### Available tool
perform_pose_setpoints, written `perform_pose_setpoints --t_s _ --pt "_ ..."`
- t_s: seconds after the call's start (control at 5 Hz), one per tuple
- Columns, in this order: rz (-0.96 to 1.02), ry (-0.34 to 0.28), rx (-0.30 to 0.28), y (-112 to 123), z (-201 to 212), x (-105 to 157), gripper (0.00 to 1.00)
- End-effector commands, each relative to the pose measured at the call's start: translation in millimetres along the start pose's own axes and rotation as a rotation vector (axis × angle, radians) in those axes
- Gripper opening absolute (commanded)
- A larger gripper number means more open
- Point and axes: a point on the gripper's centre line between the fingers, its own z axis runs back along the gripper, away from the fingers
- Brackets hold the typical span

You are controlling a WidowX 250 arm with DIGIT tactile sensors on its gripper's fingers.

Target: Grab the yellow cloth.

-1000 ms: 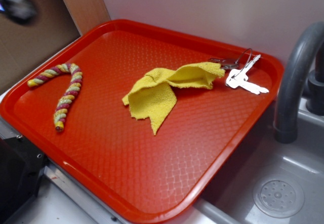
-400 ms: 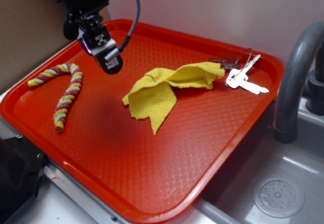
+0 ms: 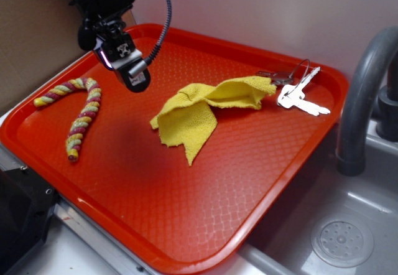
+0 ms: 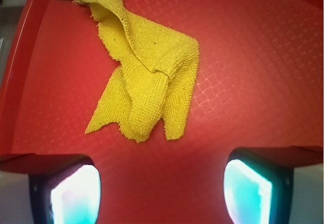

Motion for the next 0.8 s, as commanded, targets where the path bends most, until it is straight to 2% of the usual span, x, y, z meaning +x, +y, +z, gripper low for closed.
perform_pose_setpoints --t_s 0.0,0.2,0.4,0.6 --pt "-0.026 -0.005 0.097 -25.9 -16.9 34.2 1.00" --pt "-0.055 -0.040 0.143 -42.2 -29.7 41.9 1.00" --pt "-0.176 -0.063 0.106 -50.4 -43.8 48.1 1.00" --pt "-0.188 0.029 0.098 -50.4 -66.2 66.3 1.00"
